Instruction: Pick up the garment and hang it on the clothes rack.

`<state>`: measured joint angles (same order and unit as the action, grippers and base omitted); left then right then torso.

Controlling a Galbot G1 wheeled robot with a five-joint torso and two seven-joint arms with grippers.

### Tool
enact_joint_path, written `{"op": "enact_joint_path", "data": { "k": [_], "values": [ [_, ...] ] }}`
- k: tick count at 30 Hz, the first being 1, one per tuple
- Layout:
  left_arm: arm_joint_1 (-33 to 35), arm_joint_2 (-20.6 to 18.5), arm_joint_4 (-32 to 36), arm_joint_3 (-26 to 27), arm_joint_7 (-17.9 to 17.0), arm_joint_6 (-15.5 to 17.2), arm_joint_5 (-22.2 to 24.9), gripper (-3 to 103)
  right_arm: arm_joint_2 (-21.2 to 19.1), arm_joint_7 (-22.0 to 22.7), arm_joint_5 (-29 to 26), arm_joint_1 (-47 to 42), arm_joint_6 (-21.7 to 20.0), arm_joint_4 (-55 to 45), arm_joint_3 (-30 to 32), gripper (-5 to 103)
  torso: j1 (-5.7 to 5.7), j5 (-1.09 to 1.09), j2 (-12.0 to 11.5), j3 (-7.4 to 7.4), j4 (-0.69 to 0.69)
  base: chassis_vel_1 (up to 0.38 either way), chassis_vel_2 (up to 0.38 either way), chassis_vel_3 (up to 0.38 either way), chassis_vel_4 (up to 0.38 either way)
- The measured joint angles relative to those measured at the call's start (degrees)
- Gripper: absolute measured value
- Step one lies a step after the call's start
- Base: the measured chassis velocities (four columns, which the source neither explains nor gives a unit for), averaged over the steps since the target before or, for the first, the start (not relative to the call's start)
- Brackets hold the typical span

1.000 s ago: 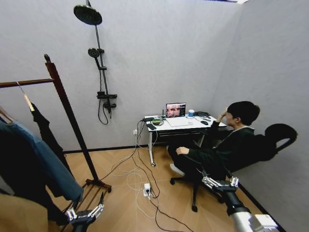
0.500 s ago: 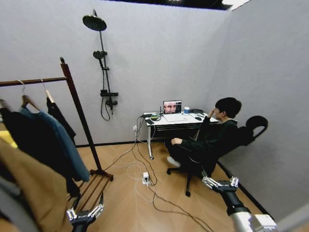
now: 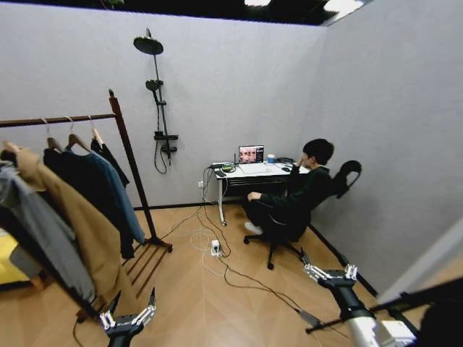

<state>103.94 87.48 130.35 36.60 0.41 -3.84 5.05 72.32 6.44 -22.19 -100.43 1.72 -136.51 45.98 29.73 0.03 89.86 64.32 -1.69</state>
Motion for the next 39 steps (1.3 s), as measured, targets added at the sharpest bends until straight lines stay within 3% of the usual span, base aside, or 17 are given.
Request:
{"op": "enact_joint_path", "data": {
  "k": [6, 9, 10, 18, 19, 20, 23, 30, 39],
  "values": [
    [0.0, -0.01, 0.0, 0.01, -0.01, 0.0, 0.0, 100, 0.0, 0.0, 0.0, 0.0, 0.0, 0.0, 0.0, 100, -0.01, -0.07, 0.0, -0.01, 0.0, 0.281, -0.427, -0.259, 0.414],
    [0.0, -0.01, 0.0, 0.01, 0.0, 0.0, 0.0, 100, 0.0, 0.0, 0.0, 0.0, -0.01, 0.01, 0.0, 100, 0.0, 0.01, 0.0, 0.0, 0.0, 0.246, -0.451, -0.249, 0.448],
    [0.0, 0.0, 0.0, 0.0, 0.01, 0.0, 0.0, 100, 0.0, 0.0, 0.0, -0.01, 0.0, 0.0, 0.0, 100, -0.01, -0.07, 0.01, -0.01, -0.01, 0.238, -0.46, -0.218, 0.455],
    [0.0, 0.01, 0.0, -0.02, 0.05, 0.0, 0.0, 100, 0.0, 0.01, 0.0, -0.04, -0.01, 0.01, 0.01, 100, -0.05, 0.01, 0.03, -0.02, -0.03, 0.229, -0.385, -0.228, 0.37],
    [0.0, 0.0, 0.0, -0.01, 0.05, 0.0, 0.0, 100, 0.0, 0.01, 0.0, -0.05, -0.01, 0.0, 0.01, 100, -0.06, -0.01, 0.04, -0.03, -0.03, 0.111, -0.172, -0.177, 0.253],
    [0.01, 0.0, 0.0, 0.04, -0.05, 0.0, 0.0, 100, 0.0, -0.01, 0.01, 0.0, 0.0, 0.0, 0.0, 100, -0.06, -0.07, 0.04, -0.03, 0.06, 0.111, 0.14, -0.139, 0.145],
    [0.01, 0.0, 0.0, 0.0, 0.02, 0.0, 0.0, 100, 0.0, 0.0, 0.01, -0.04, 0.0, 0.0, 0.01, 100, -0.05, -0.02, 0.03, -0.02, -0.06, 0.058, 0.098, -0.132, 0.052],
    [0.0, 0.0, 0.0, 0.0, 0.01, 0.0, 0.0, 100, 0.0, 0.0, 0.01, 0.03, 0.0, 0.0, 0.0, 100, 0.06, -0.02, -0.04, 0.02, 0.03, -0.04, 0.049, 0.032, -0.046],
    [0.0, 0.0, 0.0, 0.0, 0.01, 0.0, 0.0, 100, 0.0, 0.0, 0.0, 0.01, 0.0, 0.0, 0.0, 100, -0.02, -0.03, 0.0, -0.01, -0.01, -0.006, 0.013, 0.02, -0.009]
  ]
}}
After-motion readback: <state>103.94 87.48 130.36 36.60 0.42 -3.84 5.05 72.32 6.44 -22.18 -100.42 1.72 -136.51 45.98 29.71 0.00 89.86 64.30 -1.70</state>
